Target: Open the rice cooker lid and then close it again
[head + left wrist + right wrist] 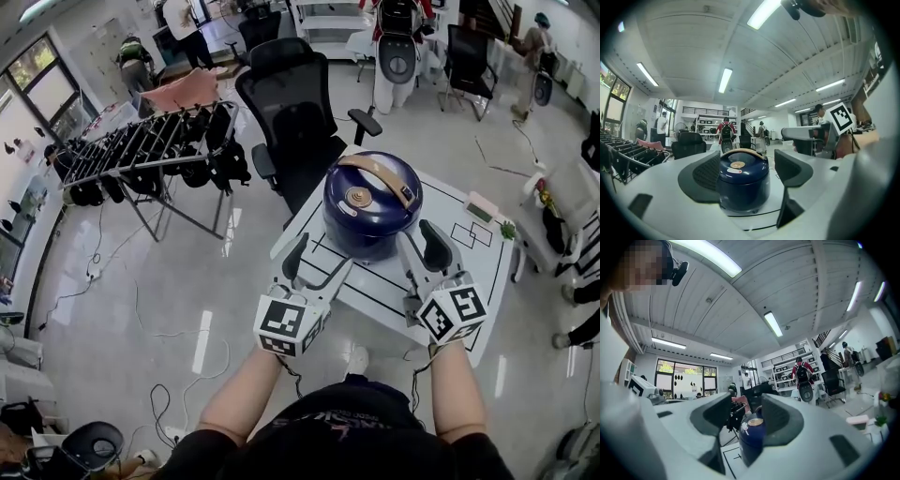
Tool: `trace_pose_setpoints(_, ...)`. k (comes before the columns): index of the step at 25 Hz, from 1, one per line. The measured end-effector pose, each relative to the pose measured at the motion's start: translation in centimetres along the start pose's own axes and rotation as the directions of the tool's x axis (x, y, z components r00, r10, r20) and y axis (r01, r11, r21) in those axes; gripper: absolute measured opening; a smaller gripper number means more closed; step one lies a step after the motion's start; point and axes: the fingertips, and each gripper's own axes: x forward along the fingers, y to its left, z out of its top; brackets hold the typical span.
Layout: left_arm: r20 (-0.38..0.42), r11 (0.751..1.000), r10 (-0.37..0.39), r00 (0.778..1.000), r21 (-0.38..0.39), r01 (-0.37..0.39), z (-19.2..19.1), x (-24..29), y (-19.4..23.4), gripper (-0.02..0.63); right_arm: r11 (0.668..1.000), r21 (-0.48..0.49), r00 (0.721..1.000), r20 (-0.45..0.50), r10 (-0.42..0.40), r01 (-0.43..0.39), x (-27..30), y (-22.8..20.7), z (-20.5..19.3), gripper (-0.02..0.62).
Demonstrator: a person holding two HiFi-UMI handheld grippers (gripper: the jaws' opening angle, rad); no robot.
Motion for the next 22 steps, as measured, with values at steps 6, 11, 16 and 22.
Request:
trace_pose_setpoints(6, 0.001, 0.999, -0.041, 0.999, 0.004, 0.041, 0.7, 5.8, -0.5, 0.347, 0.999, 0.003, 0.999, 0.0, -0.04, 0.04, 1.6, -5.1, 0.7, 0.187)
trace_pose_setpoints(11, 0.014, 0.998, -0.06, 0.998, 0.002, 0.06, 1.0, 9.5, -0.8, 0.347, 0.998, 0.002, 0.998, 0.001, -0.059, 0.059, 2.6, -8.5, 1.0, 0.187)
trace_pose_setpoints(16, 0.02, 0.998, -0.064, 0.998, 0.0, 0.064, 1.4, 12.5, -1.1, 0.347, 0.998, -0.002, 0.998, 0.006, -0.063, 0.063, 3.6, -11.1, 1.8, 0.187)
trace_pose_setpoints(22, 0.022, 0.998, -0.07, 0.997, 0.005, 0.069, 1.7, 14.7, -1.3, 0.347, 0.997, 0.002, 0.997, 0.005, -0.073, 0.073, 4.2, -13.1, 1.9, 0.187)
